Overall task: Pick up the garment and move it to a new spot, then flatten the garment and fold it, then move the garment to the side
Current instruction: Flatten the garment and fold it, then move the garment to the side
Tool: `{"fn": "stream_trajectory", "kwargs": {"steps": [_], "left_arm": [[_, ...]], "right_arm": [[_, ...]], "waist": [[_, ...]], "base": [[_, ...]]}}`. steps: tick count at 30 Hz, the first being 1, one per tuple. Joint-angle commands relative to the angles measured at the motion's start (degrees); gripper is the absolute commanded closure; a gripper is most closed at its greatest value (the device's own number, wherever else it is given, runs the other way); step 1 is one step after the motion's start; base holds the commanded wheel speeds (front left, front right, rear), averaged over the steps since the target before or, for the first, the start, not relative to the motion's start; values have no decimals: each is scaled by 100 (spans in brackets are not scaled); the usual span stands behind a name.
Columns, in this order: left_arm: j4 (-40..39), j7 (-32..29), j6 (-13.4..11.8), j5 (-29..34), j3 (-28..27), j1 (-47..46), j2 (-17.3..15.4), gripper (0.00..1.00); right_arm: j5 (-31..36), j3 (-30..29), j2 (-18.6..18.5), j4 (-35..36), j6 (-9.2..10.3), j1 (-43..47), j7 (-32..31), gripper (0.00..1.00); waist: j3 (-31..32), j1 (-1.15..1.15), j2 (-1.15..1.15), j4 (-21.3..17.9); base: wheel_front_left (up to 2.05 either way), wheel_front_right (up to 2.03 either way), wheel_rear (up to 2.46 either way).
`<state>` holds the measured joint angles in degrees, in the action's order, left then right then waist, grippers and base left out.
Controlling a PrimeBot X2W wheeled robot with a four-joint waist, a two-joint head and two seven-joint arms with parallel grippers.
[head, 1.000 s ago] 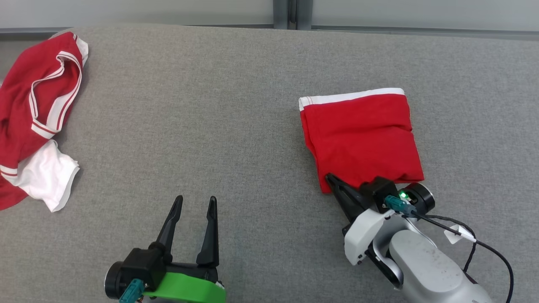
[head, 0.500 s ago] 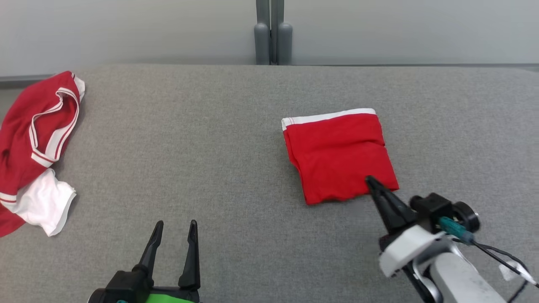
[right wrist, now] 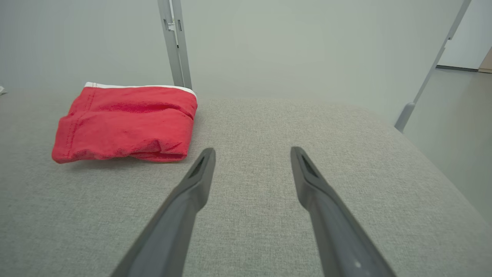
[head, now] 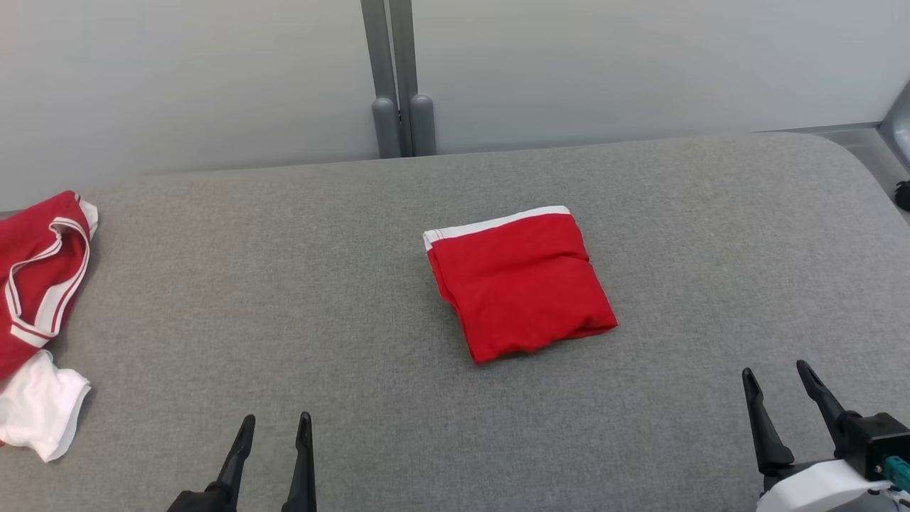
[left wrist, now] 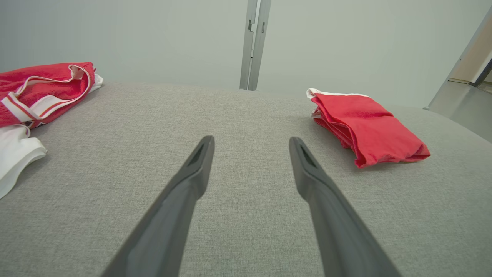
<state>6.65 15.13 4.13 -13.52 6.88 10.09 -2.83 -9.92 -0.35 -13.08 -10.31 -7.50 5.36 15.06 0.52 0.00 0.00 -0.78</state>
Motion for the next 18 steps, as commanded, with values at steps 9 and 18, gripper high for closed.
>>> {"fn": "stream_trajectory", "kwargs": {"steps": [9,18], "left_arm": [[53,1,-14,-53,-26,84,-15,0],[-16,1,-45,-90,208,-336,-15,0]], "right_arm": [[12,-141,179,-47,2,138,15,0],[-852,469,17,-626,2,-1090,-302,0]], "waist": [[77,0,0,-138],[-569,0,0,66]], "base": [[0,0,0],[0,0,0]]}}
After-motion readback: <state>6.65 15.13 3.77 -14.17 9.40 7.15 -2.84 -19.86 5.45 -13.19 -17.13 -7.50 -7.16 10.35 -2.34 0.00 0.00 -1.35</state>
